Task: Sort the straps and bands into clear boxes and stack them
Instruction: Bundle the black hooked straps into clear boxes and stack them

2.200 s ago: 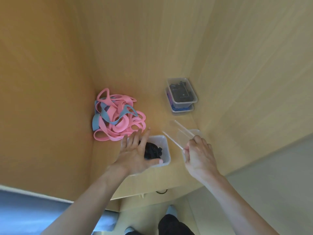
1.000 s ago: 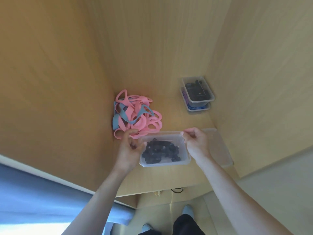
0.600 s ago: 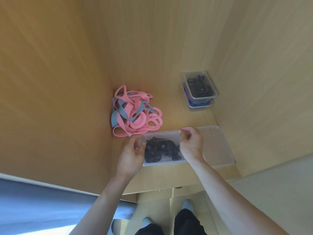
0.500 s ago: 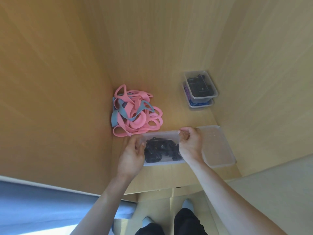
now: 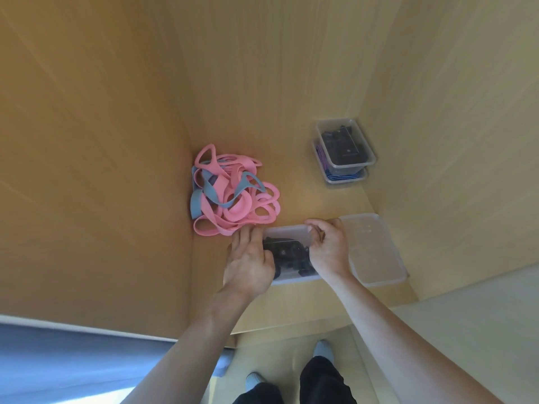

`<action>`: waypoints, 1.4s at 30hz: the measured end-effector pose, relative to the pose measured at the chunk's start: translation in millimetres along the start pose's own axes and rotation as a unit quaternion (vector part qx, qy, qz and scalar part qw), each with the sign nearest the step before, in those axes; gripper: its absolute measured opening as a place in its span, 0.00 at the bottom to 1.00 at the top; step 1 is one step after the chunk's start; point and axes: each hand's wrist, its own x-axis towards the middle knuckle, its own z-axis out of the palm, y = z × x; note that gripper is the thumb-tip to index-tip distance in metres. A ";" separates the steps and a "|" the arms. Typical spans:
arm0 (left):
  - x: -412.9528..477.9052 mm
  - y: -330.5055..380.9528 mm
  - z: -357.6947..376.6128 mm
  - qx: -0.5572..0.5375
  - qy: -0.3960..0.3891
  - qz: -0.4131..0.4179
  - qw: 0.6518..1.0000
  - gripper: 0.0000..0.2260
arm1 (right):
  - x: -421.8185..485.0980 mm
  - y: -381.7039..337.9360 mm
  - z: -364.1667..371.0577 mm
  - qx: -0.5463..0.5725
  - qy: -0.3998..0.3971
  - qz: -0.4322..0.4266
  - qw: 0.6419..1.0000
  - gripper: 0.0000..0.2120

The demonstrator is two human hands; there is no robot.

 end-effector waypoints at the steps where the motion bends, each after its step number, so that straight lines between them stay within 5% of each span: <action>1: 0.1 -0.7 2.5 0.010 0.010 0.006 1.000 0.22 | -0.5 -0.4 0.3 -0.005 0.001 -0.001 1.000 0.10; 12: 2.2 -12.5 18.0 0.170 -0.042 0.064 0.982 0.34 | -3.7 -13.6 -4.3 -0.125 -0.019 -0.065 0.990 0.14; 18: 2.6 -10.8 17.6 0.177 -0.047 0.065 0.981 0.35 | -3.8 -21.3 -7.4 -0.266 -0.116 -0.154 0.944 0.19; 26: 3.0 -13.6 7.3 -0.027 -0.035 0.057 0.997 0.32 | -6.0 -21.4 -16.4 -0.306 -0.260 -0.288 0.870 0.35; 34: 4.4 -18.4 5.0 -0.240 -0.028 -0.023 0.970 0.30 | -7.4 -18.3 -22.8 -0.361 -0.322 -0.334 0.809 0.43; 42: 5.8 -23.9 6.9 -0.190 -0.011 -0.019 0.982 0.22 | -12.2 -21.8 -23.6 -0.376 -0.332 -0.322 0.803 0.47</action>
